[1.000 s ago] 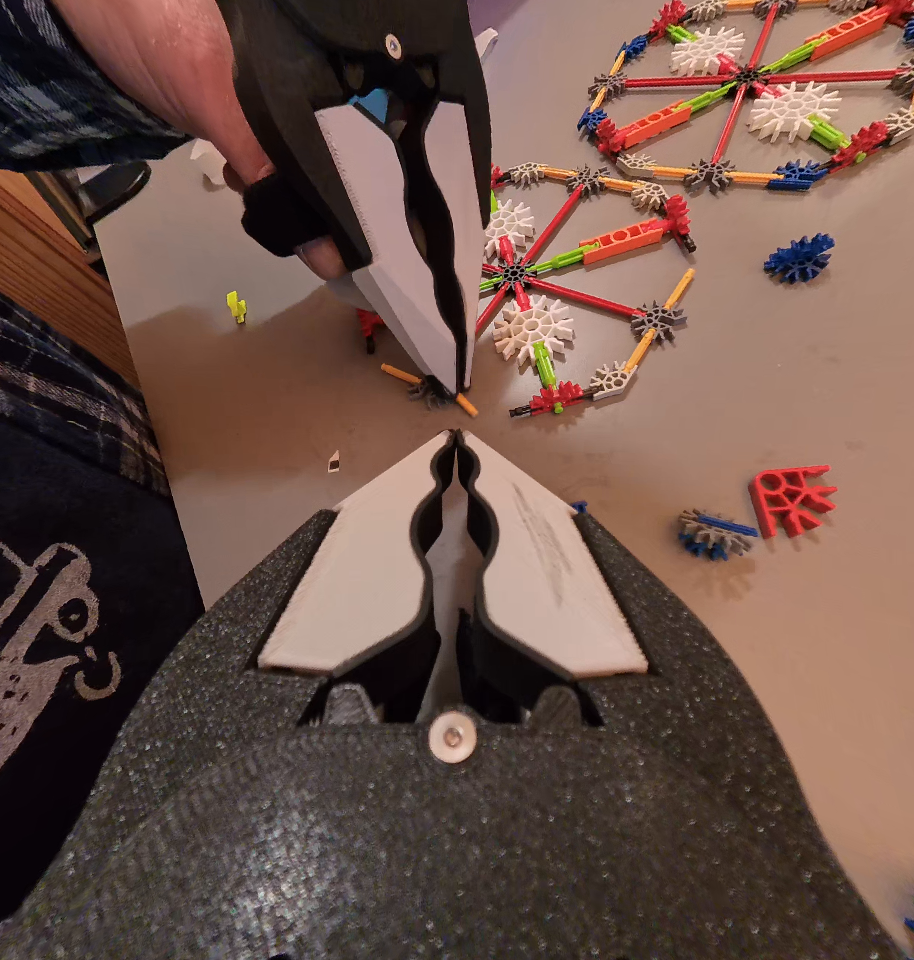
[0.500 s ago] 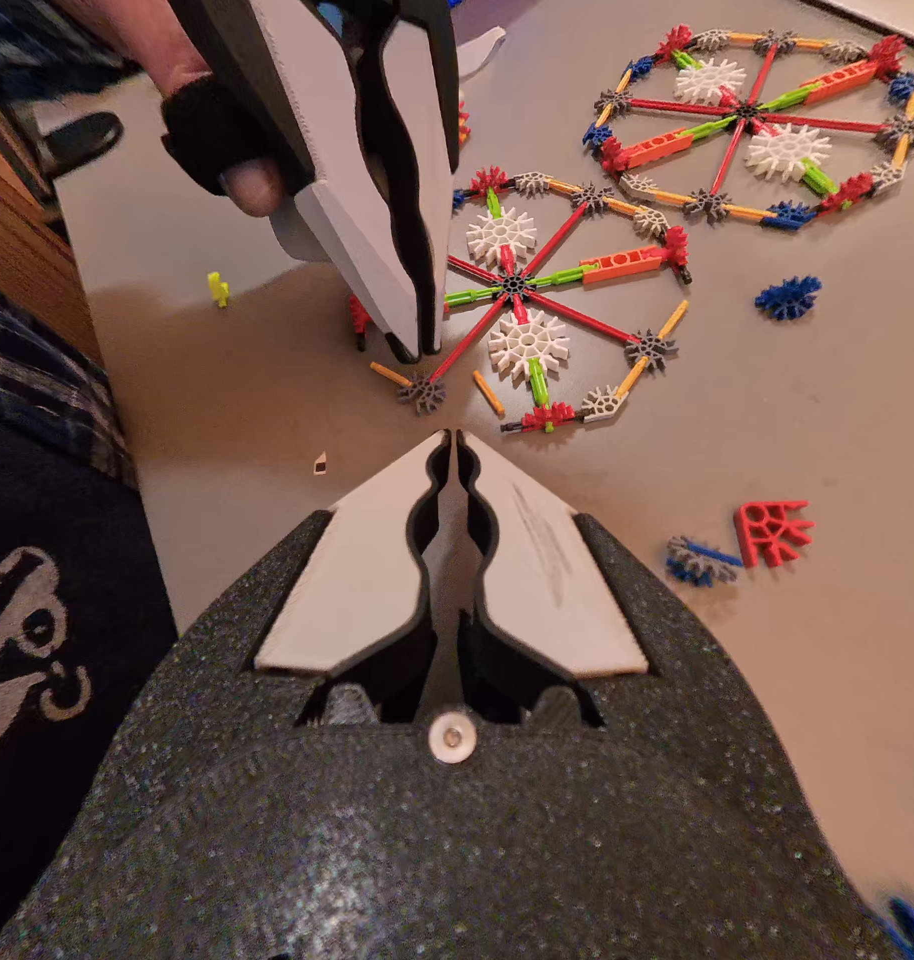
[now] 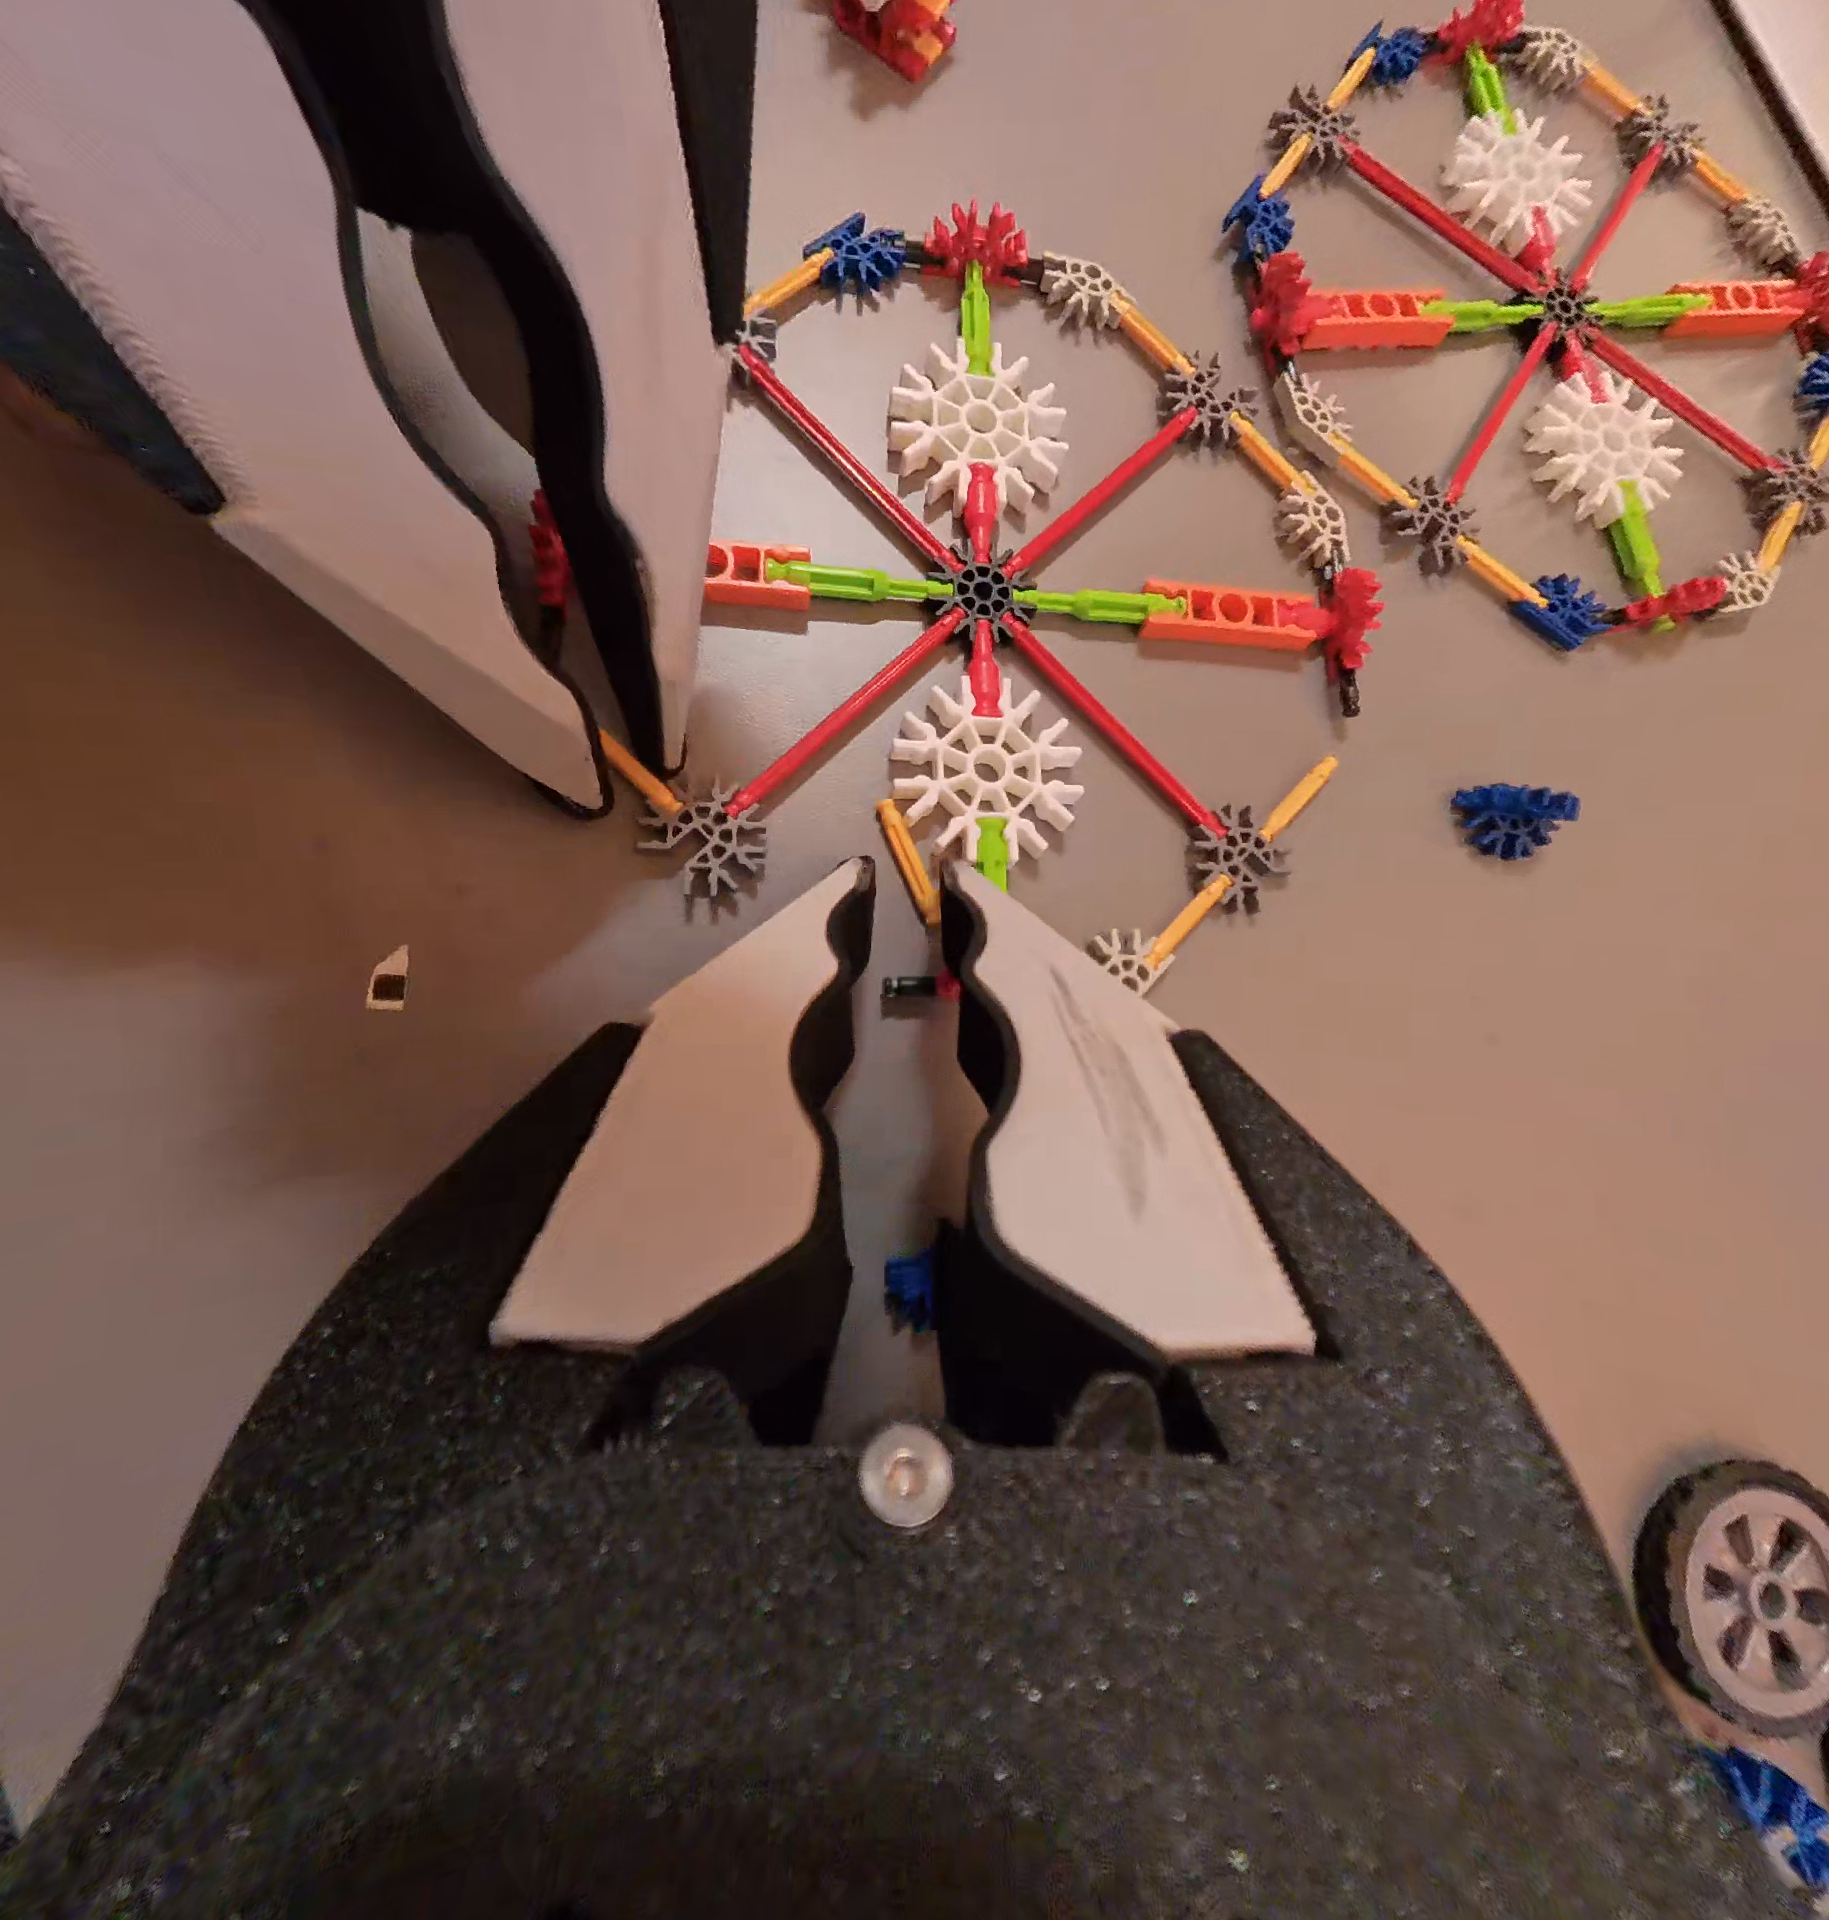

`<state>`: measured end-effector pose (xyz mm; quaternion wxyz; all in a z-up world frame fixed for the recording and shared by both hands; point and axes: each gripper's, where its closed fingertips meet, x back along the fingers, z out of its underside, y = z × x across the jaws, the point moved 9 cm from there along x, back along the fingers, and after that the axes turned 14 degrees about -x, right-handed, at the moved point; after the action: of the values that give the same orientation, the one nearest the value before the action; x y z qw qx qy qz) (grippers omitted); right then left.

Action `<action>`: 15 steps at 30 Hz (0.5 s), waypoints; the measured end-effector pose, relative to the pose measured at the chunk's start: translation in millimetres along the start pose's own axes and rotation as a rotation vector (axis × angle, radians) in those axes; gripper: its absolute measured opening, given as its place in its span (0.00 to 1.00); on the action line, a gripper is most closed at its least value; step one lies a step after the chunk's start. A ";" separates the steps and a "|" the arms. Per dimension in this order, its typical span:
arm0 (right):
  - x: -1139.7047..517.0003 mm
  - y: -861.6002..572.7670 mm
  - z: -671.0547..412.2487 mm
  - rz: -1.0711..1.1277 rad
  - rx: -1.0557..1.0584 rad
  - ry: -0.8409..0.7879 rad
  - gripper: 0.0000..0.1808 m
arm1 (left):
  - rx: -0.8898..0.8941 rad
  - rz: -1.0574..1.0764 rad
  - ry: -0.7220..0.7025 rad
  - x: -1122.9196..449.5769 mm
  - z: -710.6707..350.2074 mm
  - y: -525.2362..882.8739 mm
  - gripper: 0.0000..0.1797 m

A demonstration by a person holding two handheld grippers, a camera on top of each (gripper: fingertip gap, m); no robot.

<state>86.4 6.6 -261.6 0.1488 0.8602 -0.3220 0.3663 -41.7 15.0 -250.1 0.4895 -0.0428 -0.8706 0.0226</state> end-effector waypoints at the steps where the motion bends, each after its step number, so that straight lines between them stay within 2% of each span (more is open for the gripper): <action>1: -0.7 -0.5 -0.6 -0.016 -0.006 0.004 0.06 | 0.001 -0.001 -0.002 0.1 0.6 0.3 0.04; 5: -1.7 -1.2 -2.0 -0.067 0.016 0.029 0.01 | -0.009 -0.005 0.007 1.2 3.0 1.6 0.02; 15: 2.7 -3.8 -1.3 -0.235 -0.035 0.061 0.00 | -0.022 0.016 0.044 8.3 12.0 4.6 0.01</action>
<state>89.6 8.9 -258.9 0.2154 0.8778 -0.2204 0.3667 -56.0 20.3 -249.6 0.5078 -0.0556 -0.8595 0.0159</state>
